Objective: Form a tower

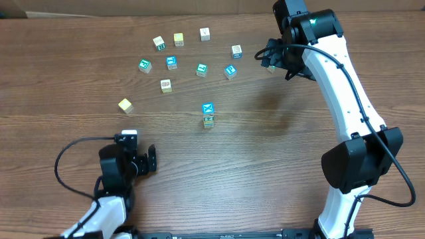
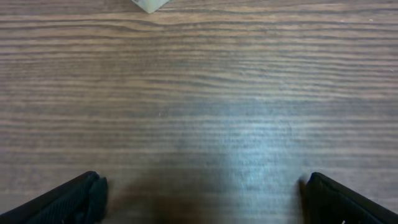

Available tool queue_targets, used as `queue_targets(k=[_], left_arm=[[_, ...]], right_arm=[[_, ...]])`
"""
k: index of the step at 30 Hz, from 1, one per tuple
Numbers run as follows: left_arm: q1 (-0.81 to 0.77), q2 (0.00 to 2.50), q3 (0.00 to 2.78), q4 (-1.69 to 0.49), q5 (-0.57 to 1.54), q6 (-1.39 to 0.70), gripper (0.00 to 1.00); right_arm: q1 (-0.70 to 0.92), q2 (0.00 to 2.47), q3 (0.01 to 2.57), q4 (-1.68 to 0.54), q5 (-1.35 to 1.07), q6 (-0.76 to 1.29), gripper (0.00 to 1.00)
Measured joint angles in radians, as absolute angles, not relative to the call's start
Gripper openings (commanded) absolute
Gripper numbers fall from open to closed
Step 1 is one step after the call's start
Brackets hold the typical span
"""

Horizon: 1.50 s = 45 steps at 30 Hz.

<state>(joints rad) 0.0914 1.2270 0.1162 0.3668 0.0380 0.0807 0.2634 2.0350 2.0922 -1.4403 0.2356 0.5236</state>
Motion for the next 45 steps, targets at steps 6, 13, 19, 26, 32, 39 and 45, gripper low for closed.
queue_targets(k=[6, 13, 19, 26, 32, 39, 45], left_arm=[[0.091, 1.110, 0.038, 0.374, 0.030, 0.057, 0.99], [0.091, 0.974, 0.010, 0.277, 0.010, 0.032, 1.00], [0.091, 0.866, 0.009, 0.179, 0.007, 0.028, 1.00], [0.091, 0.743, 0.008, 0.065, 0.004, 0.028, 1.00], [0.091, 0.645, 0.008, -0.031, 0.004, 0.028, 1.00], [0.091, 0.515, 0.008, -0.079, 0.004, 0.028, 1.00], [0.091, 0.373, 0.008, -0.079, 0.004, 0.028, 1.00]], right_arm=[[0.263, 2.035, 2.092, -1.441, 0.236, 0.523, 1.00], [0.263, 2.035, 2.092, -1.440, 0.236, 0.524, 1.00], [0.263, 2.035, 2.092, -1.440, 0.236, 0.523, 1.00], [0.263, 2.035, 2.092, -1.440, 0.236, 0.523, 1.00], [0.263, 2.035, 2.092, -1.441, 0.236, 0.523, 1.00], [0.263, 2.035, 2.092, -1.440, 0.236, 0.524, 1.00], [0.263, 2.035, 2.092, -1.440, 0.236, 0.524, 1.00]])
